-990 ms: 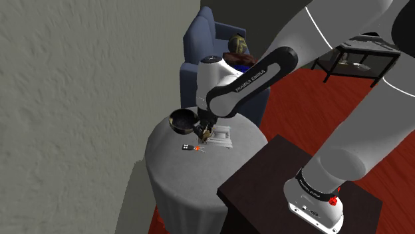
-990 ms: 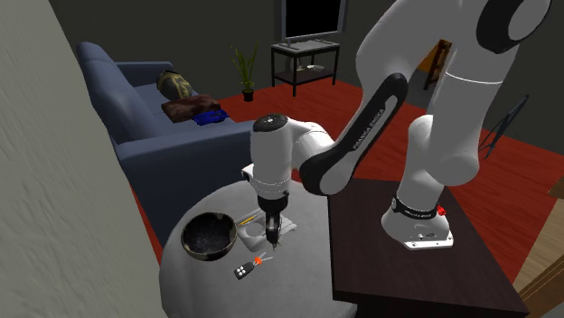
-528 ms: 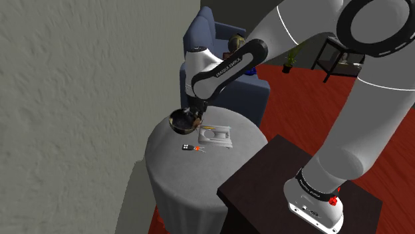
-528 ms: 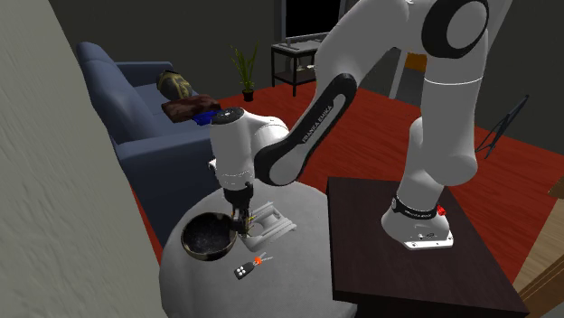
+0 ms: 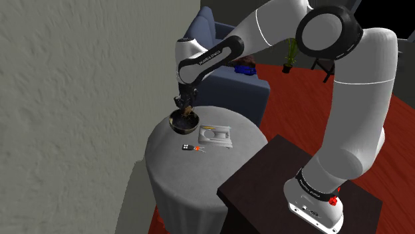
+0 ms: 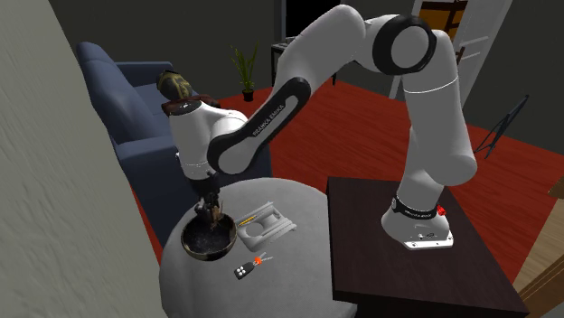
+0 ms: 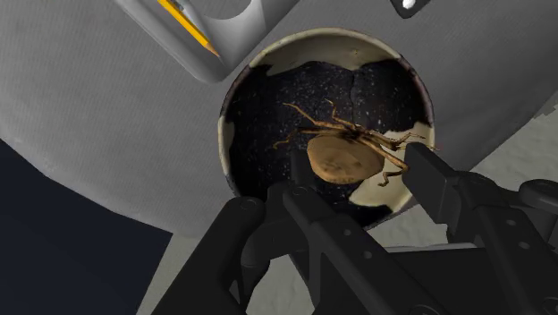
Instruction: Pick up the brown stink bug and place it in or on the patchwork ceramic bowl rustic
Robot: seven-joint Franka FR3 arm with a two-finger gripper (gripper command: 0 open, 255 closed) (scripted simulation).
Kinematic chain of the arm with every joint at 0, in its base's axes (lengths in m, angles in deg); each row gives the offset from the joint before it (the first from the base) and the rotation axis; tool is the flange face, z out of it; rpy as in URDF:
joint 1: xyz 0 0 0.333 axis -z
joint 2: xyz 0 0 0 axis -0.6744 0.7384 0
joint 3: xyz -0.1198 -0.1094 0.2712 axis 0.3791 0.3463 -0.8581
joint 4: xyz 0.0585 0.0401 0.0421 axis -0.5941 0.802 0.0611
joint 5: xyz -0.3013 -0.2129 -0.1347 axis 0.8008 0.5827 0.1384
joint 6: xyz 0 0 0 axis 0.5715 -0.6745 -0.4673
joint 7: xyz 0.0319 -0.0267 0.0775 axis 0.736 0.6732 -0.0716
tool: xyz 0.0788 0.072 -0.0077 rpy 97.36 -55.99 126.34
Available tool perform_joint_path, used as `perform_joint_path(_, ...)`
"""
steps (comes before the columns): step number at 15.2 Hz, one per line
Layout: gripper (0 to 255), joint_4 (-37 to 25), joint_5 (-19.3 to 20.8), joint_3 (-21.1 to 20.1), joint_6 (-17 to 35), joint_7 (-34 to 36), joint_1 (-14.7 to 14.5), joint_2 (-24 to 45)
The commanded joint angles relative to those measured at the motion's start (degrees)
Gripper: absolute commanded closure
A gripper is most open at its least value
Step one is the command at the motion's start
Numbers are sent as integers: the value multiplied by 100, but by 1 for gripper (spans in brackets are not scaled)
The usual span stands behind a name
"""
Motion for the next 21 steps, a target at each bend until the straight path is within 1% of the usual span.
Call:
perform_joint_path(1, 255, -214, 42, 36, -30, -27, -7, 190)
perform_joint_path(13, 255, -131, 279, 192, 673, 126, -116, 827)
perform_joint_path(21, 255, -131, 278, 193, 673, 126, -116, 827)
